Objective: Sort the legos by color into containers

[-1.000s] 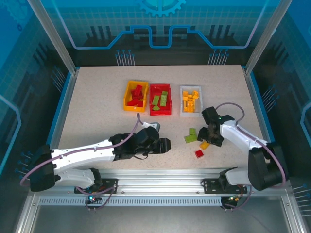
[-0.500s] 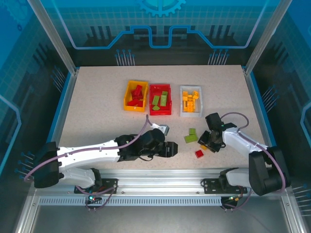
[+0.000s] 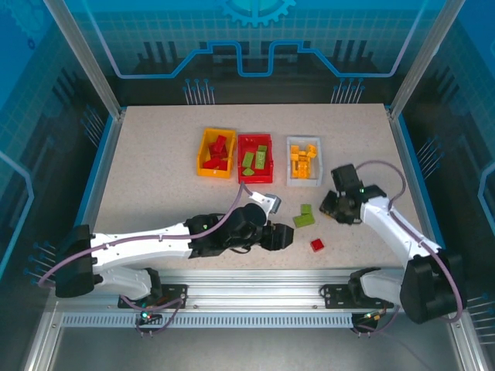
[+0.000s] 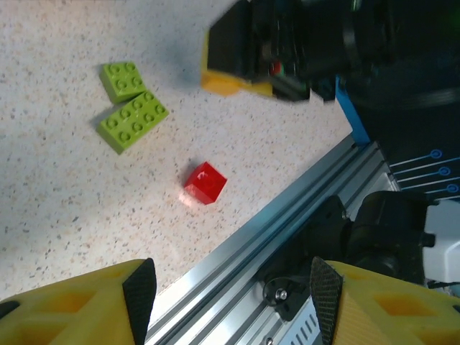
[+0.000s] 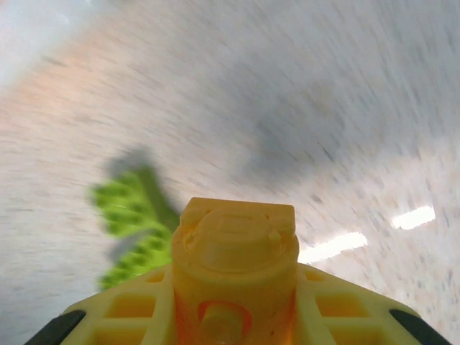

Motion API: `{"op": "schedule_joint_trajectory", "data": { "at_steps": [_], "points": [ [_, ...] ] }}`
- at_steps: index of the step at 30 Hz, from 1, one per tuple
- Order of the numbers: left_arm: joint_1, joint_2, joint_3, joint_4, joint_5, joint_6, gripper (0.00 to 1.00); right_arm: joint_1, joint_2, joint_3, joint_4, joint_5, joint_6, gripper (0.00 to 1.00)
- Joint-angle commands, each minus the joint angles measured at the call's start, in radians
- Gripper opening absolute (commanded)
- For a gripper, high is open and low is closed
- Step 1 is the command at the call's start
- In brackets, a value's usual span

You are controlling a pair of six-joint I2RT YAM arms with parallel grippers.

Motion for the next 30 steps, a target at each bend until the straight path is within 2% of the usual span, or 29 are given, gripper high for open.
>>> {"op": "schedule_joint_trajectory", "data": {
  "at_steps": [1,10,17,19,24,26,30],
  "points": [
    [0.011,0.043,0.074,-0.045,-0.029,0.025,0.63,0.016,0.141,0.223,-0.024,0.022,-0.171,0.21],
    [0.038,0.066,0.126,-0.075,-0.042,0.019,0.63,0.020,0.644,0.767,-0.149,0.099,-0.352,0.20],
    [0.039,0.083,0.128,-0.084,-0.031,0.009,0.63,0.024,0.887,1.034,-0.226,0.084,-0.393,0.21],
    [0.039,0.086,0.126,-0.086,-0.029,0.005,0.63,0.023,0.915,1.067,-0.239,0.085,-0.394,0.24],
    [0.039,0.101,0.128,-0.103,-0.025,0.008,0.64,0.029,0.881,1.046,-0.231,0.085,-0.389,0.50],
    [0.039,0.115,0.137,-0.116,-0.018,0.016,0.64,0.035,0.830,1.016,-0.215,0.086,-0.389,0.56],
    [0.039,0.166,0.169,-0.141,0.014,0.030,0.66,0.051,0.706,0.959,-0.203,0.089,-0.385,0.61]
  ]
}}
